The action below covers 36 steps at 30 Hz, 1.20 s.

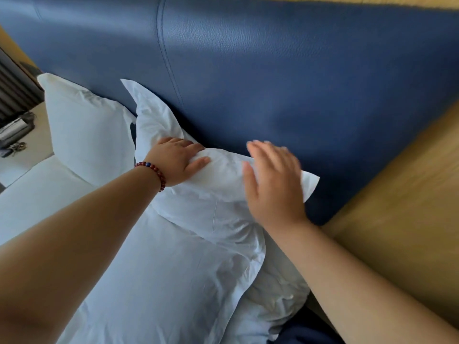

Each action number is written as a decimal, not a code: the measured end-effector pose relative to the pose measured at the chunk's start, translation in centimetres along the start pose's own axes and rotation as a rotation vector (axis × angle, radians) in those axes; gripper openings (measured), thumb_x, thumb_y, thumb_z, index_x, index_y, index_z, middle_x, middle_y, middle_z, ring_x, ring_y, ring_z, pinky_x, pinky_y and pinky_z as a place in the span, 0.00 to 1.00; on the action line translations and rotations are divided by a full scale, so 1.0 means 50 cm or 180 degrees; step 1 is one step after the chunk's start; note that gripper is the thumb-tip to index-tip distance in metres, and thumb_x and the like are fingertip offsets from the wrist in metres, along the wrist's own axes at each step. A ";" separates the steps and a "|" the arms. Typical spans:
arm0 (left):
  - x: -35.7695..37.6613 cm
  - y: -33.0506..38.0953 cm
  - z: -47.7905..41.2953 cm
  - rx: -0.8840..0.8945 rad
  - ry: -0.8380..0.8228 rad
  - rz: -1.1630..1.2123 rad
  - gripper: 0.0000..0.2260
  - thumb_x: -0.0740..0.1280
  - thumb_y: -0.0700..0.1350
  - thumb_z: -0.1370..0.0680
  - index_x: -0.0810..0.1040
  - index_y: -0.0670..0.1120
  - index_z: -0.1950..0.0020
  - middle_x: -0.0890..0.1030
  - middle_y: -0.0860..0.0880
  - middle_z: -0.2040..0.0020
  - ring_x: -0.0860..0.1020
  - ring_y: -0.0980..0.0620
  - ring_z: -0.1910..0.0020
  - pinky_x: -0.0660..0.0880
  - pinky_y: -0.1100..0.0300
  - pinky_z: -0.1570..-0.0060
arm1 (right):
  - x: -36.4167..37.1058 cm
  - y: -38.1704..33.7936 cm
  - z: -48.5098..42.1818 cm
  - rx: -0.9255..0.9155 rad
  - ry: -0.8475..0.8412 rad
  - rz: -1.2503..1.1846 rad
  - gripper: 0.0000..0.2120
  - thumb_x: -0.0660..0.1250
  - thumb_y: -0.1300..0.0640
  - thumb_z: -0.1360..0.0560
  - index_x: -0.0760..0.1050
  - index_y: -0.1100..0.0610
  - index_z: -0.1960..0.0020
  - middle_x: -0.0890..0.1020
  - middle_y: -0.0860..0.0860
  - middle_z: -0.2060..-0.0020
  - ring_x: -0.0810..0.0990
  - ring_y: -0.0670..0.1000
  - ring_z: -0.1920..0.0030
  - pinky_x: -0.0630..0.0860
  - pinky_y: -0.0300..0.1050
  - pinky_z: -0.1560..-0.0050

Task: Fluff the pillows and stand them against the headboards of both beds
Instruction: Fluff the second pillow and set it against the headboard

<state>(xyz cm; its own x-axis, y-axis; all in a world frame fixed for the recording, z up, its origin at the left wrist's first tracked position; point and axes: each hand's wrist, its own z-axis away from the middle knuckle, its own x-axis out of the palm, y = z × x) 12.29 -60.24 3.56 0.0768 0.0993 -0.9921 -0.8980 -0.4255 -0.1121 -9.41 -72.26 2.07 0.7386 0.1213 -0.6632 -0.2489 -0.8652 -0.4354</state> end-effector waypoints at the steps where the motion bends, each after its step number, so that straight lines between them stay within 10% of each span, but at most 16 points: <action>1: 0.000 0.000 -0.001 -0.0010 0.0028 0.0033 0.39 0.36 0.70 0.26 0.72 0.53 0.30 0.77 0.49 0.34 0.73 0.46 0.34 0.61 0.49 0.31 | 0.014 -0.018 -0.011 -0.0119 -0.0406 -0.0061 0.22 0.54 0.49 0.18 0.73 0.61 0.32 0.77 0.56 0.35 0.73 0.58 0.33 0.66 0.55 0.33; 6: 0.000 -0.013 -0.007 -0.0056 0.0150 0.0166 0.36 0.35 0.66 0.24 0.72 0.52 0.30 0.77 0.50 0.34 0.71 0.47 0.33 0.61 0.49 0.31 | 0.070 0.021 0.009 0.0170 -0.2018 0.0725 0.28 0.46 0.43 0.17 0.52 0.54 0.21 0.57 0.49 0.22 0.56 0.49 0.23 0.51 0.45 0.26; 13: 0.000 -0.051 0.002 -0.0001 0.1046 0.0521 0.24 0.48 0.53 0.19 0.76 0.45 0.33 0.76 0.47 0.32 0.70 0.44 0.30 0.65 0.45 0.32 | 0.088 -0.058 -0.064 -0.0014 -0.0907 0.0358 0.25 0.52 0.46 0.20 0.73 0.61 0.32 0.78 0.55 0.36 0.75 0.57 0.35 0.67 0.53 0.38; 17: -0.013 -0.126 -0.002 0.0249 0.1070 0.0575 0.22 0.51 0.50 0.19 0.77 0.42 0.34 0.77 0.45 0.33 0.71 0.42 0.31 0.67 0.43 0.33 | 0.168 -0.107 -0.168 -0.0386 -0.1805 0.0279 0.19 0.56 0.48 0.20 0.71 0.58 0.35 0.77 0.53 0.41 0.73 0.57 0.39 0.67 0.50 0.43; 21: -0.021 -0.214 -0.038 0.0541 0.0441 0.0083 0.27 0.46 0.58 0.18 0.74 0.47 0.30 0.74 0.49 0.30 0.69 0.46 0.29 0.60 0.47 0.28 | 0.244 -0.101 -0.195 -0.0033 -0.2512 0.0035 0.36 0.55 0.35 0.22 0.55 0.56 0.22 0.63 0.53 0.25 0.65 0.57 0.29 0.63 0.52 0.32; 29: -0.013 -0.264 -0.088 0.0468 0.0684 -0.0208 0.22 0.52 0.54 0.19 0.81 0.45 0.41 0.81 0.45 0.45 0.77 0.41 0.45 0.67 0.48 0.40 | 0.246 -0.103 -0.174 0.0154 -0.2308 -0.0174 0.44 0.53 0.27 0.29 0.55 0.53 0.22 0.70 0.52 0.29 0.72 0.57 0.35 0.69 0.50 0.38; 36: -0.015 -0.305 -0.094 0.0543 0.0770 0.0447 0.20 0.53 0.52 0.19 0.81 0.45 0.42 0.79 0.46 0.42 0.73 0.42 0.38 0.66 0.44 0.35 | 0.216 -0.112 -0.160 0.0129 -0.2302 -0.0219 0.41 0.57 0.27 0.30 0.62 0.50 0.25 0.76 0.49 0.36 0.76 0.55 0.40 0.74 0.48 0.43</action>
<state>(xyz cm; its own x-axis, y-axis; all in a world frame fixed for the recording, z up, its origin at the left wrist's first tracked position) 27.97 -58.03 5.77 0.0294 -0.1751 -0.9841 -0.9652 -0.2609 0.0176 4.97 -70.02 2.21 0.1580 0.4781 -0.8640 -0.2501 -0.8271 -0.5034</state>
